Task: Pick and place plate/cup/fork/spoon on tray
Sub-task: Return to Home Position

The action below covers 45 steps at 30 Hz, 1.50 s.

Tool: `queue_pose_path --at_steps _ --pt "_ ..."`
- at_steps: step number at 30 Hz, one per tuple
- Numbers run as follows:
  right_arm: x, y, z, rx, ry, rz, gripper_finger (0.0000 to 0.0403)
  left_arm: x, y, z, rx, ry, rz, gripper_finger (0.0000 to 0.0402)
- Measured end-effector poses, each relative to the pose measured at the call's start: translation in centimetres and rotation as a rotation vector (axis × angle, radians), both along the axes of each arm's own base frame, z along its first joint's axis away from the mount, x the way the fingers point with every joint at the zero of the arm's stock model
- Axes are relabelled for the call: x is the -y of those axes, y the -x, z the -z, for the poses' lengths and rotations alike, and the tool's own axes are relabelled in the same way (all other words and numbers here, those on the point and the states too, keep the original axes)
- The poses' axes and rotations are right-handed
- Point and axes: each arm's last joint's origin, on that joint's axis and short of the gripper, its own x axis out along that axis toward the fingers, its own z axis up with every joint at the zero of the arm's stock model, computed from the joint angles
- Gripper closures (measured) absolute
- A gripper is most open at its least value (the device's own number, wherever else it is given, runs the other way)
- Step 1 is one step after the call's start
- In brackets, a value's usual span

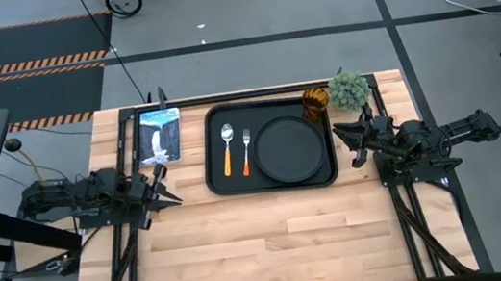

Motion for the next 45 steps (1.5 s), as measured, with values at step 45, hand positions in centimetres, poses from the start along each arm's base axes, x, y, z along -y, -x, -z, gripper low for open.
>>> queue_pose_path --at_steps 45 --pt "0.0 0.0 0.0 0.0 0.0 0.0 0.0325 -0.3 -0.5 1.3 -0.005 0.018 -0.045 0.0361"
